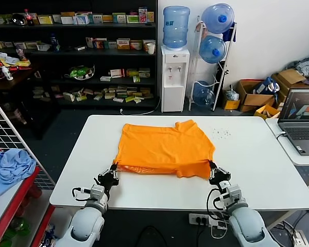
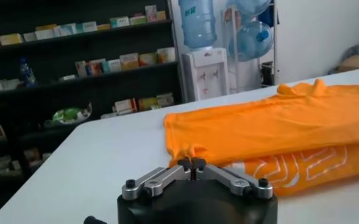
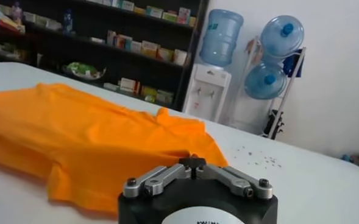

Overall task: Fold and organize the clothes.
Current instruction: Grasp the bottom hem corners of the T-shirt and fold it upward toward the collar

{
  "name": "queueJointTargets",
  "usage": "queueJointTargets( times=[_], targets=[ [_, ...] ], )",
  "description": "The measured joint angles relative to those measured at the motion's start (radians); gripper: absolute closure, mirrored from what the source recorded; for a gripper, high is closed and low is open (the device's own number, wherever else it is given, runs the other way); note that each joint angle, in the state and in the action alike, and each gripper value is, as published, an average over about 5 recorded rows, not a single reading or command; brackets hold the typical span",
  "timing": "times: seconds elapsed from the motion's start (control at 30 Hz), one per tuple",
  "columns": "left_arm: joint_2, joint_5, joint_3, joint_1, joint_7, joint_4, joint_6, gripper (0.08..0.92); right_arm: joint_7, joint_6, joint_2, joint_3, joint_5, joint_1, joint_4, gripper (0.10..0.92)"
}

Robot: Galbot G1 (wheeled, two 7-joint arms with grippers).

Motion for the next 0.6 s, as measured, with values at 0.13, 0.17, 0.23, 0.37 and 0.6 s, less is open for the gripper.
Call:
queueJointTargets(
  times=[0.13,0.17,0.23,0.37,0.6],
  targets=[
    [-0.003,0.004,0.019,-0.046,-0.001,0.041,0.001,0.898,-0.003,-0.018,0.003,-0.022,0.016,0.056,-0.056,0.901],
    [-0.004,0.005,0.023,-0.056,-0.001,0.051,0.001,0.898,-0.005,-0.023,0.004,-0.027,0.020,0.067,-0.068,0.901],
    [-0.008,0.006,0.031,-0.073,-0.002,0.067,0.004,0.898,-0.009,-0.033,0.005,-0.036,0.028,0.086,-0.088,0.893],
    [-0.010,0.007,0.041,-0.094,-0.004,0.084,0.013,0.839,-0.013,-0.055,0.002,-0.045,0.045,0.107,-0.109,0.801],
    [0.010,-0.013,0.041,-0.089,-0.012,0.077,0.034,0.633,-0.029,-0.109,-0.023,-0.042,0.085,0.097,-0.076,0.602]
  ],
)
